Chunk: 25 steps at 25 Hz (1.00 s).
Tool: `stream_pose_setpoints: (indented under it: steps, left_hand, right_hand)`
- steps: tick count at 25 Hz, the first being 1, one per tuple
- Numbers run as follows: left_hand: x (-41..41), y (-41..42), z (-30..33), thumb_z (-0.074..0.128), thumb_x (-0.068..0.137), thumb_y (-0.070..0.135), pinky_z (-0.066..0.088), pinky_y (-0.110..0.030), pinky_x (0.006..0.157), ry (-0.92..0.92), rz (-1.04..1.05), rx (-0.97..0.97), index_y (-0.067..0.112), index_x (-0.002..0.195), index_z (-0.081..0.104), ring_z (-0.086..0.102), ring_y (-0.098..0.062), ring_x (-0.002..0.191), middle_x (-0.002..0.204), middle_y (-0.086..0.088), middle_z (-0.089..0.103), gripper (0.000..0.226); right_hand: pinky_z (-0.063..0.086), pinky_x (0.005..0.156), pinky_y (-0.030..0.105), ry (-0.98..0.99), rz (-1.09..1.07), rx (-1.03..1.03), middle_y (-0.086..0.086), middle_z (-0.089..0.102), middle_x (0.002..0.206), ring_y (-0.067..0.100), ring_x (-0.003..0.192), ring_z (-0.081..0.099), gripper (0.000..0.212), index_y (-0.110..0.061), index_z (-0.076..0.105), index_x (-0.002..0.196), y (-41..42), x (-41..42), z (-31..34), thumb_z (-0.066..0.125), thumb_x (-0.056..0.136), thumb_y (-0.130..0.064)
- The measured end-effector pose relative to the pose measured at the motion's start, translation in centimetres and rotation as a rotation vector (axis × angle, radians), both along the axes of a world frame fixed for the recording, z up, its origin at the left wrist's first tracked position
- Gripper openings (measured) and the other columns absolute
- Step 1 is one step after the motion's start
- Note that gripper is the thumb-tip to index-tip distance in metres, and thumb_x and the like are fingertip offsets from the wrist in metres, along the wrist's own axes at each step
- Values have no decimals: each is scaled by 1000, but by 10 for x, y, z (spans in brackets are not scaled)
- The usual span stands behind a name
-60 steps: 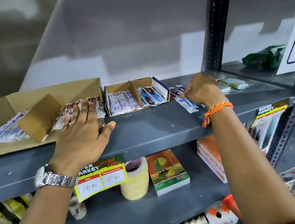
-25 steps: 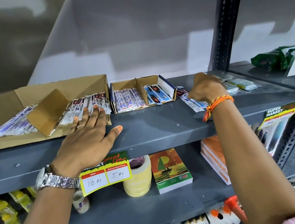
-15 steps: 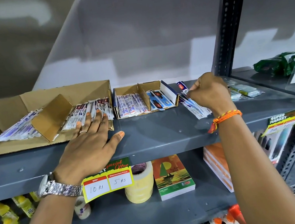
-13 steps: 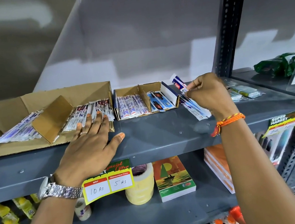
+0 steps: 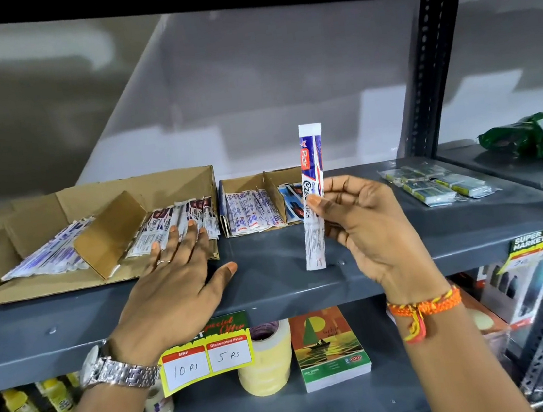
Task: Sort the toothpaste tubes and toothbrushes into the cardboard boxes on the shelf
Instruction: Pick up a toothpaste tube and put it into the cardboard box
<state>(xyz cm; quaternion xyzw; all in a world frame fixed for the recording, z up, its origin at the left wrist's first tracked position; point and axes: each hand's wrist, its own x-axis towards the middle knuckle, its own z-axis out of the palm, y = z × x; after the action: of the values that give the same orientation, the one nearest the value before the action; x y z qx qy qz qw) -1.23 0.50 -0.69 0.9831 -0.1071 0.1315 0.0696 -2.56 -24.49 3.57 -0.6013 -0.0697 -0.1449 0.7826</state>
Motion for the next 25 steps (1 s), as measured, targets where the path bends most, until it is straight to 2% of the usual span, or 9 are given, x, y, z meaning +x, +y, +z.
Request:
stream_pose_setpoints:
  steps: [5,10,14,16,18,20,21,23,25]
  left_hand:
    - [2,2,-1,-7,73,81,-11,-36,120,-5,-6,8,26,156,-1,-22,-10,147,164,7,-15,100]
    - [-1,-1,0,-6,73,79,-8,-37,121,-15,1,11,24,157,4,-19,-12,149,165,6,-11,100]
    - [-5,-2,4,-6,72,78,-8,-37,121,-3,11,1,23,157,-1,-21,-11,148,164,7,-15,101]
    - [-10,2,4,-3,74,78,-8,-37,121,20,23,-1,22,157,-2,-22,-12,148,164,6,-17,100]
    - [-17,7,3,-4,73,79,-9,-36,121,32,57,18,19,156,-2,-22,-14,148,164,1,-17,103]
    - [-26,16,2,-7,72,79,-9,-37,121,13,104,45,16,156,-4,-22,-16,148,164,-4,-16,105]
    - [-29,20,2,-8,72,78,-9,-37,121,0,125,44,14,156,-5,-22,-17,148,164,-5,-16,106]
    - [-35,30,3,-8,73,78,-9,-36,121,-28,158,35,13,156,-6,-22,-17,148,164,-5,-14,105]
    - [-41,39,2,-6,77,76,-10,-36,121,-65,161,53,13,156,-6,-24,-17,148,164,-5,-14,101]
  right_hand:
    - [45,71,38,-9,27,-7,11,71,79,29,80,57,16,2,68,102,0,-3,6,70,86,3]
    - [48,65,33,-13,-27,12,1,76,70,17,64,64,13,-9,72,90,-16,15,19,72,84,3]
    - [50,59,30,-15,-121,-65,6,74,75,16,61,62,22,4,70,107,-30,43,37,72,85,4]
    - [56,65,32,-4,-53,-135,12,73,82,19,63,67,30,10,65,115,-19,57,46,68,86,9]
    - [58,64,31,-8,62,-237,16,70,83,21,64,69,34,13,61,118,9,68,51,67,85,14]
    - [57,56,23,-24,130,-385,10,67,75,11,57,69,38,10,60,118,46,79,54,70,82,15]
    - [59,59,24,-30,144,-468,7,65,72,10,60,70,39,7,61,117,63,84,55,72,81,14]
    - [62,79,41,-57,142,-680,6,65,74,22,78,72,28,-2,66,103,95,96,58,77,79,7]
    - [60,84,46,-136,82,-927,9,71,81,28,86,72,20,-1,69,93,122,104,62,79,75,0]
